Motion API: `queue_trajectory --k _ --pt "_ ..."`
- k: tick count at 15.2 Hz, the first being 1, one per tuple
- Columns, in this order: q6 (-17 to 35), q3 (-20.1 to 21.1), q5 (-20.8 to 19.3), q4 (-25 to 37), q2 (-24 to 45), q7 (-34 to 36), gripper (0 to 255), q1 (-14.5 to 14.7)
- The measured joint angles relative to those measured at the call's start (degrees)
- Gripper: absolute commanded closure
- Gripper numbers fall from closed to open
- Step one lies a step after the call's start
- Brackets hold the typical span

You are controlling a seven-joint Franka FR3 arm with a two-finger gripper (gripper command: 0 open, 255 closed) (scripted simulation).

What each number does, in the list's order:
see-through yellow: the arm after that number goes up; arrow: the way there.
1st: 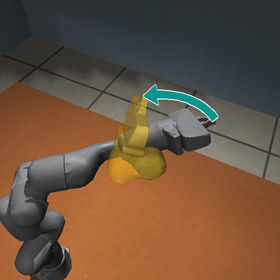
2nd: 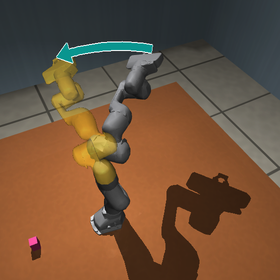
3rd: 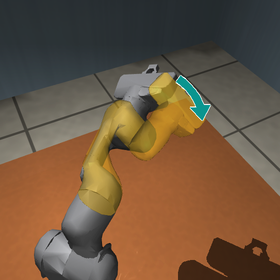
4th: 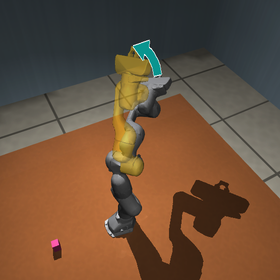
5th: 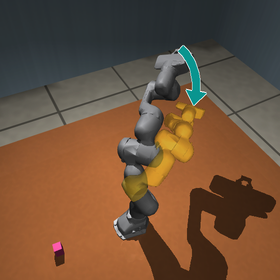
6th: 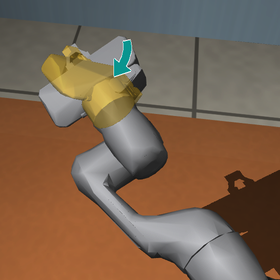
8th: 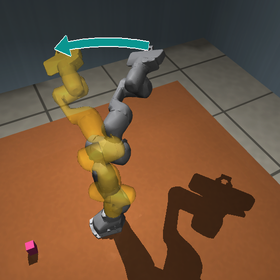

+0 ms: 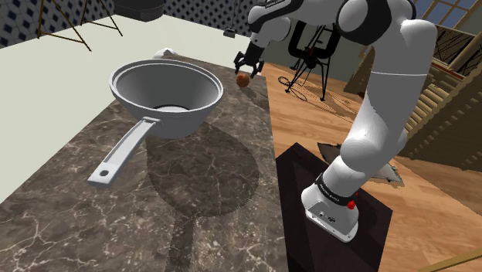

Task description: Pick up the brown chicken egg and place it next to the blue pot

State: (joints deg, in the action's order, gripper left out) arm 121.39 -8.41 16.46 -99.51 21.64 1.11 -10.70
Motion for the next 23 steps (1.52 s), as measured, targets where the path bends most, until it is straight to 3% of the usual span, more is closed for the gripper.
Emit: queue_trajectory --k 9,10,23 --pt "2.2 0.31 0.47 -0.89 1.28 -0.22 0 0.21" --pt "2.2 0.31 0.47 -0.89 1.28 -0.22 255 0.21" --pt "0.89 0.19 0.18 -0.05 0.76 0.18 255 0.23"
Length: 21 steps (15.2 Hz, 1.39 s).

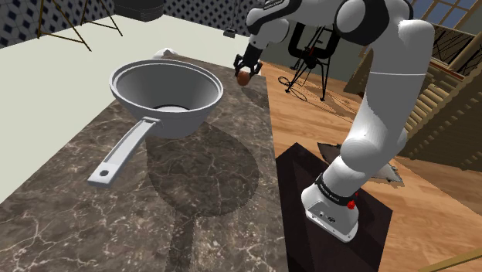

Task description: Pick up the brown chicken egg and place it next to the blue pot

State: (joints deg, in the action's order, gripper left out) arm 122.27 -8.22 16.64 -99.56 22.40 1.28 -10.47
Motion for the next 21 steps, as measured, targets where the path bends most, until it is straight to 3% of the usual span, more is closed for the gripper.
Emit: queue_trajectory --k 21 --pt "-13.46 -0.74 -2.27 8.8 -5.05 3.39 255 0.05"
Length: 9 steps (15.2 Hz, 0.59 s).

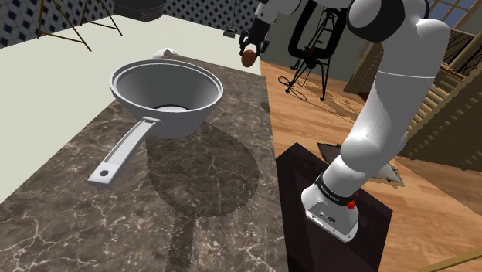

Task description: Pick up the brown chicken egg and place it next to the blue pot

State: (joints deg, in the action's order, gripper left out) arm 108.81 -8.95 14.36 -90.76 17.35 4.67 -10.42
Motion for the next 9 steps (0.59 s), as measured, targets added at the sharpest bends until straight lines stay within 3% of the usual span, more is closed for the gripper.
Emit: queue_trajectory --k 9 --pt "-6.96 -0.15 -0.44 7.02 -0.07 1.36 255 -0.29"
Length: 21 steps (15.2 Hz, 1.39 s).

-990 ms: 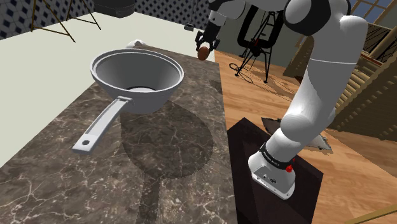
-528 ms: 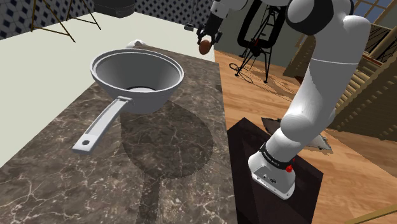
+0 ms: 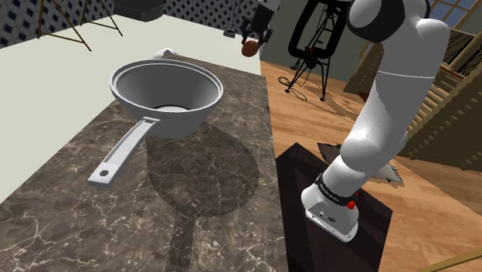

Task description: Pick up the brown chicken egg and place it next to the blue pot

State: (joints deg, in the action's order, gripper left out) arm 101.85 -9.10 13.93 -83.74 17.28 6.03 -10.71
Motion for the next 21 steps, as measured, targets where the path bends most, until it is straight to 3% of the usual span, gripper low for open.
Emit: queue_trajectory --k 12,21 --pt "-8.43 -0.07 -0.24 8.67 0.09 1.69 255 -0.33" --pt "-1.7 2.41 -3.35 -16.86 -20.17 7.38 255 4.35"
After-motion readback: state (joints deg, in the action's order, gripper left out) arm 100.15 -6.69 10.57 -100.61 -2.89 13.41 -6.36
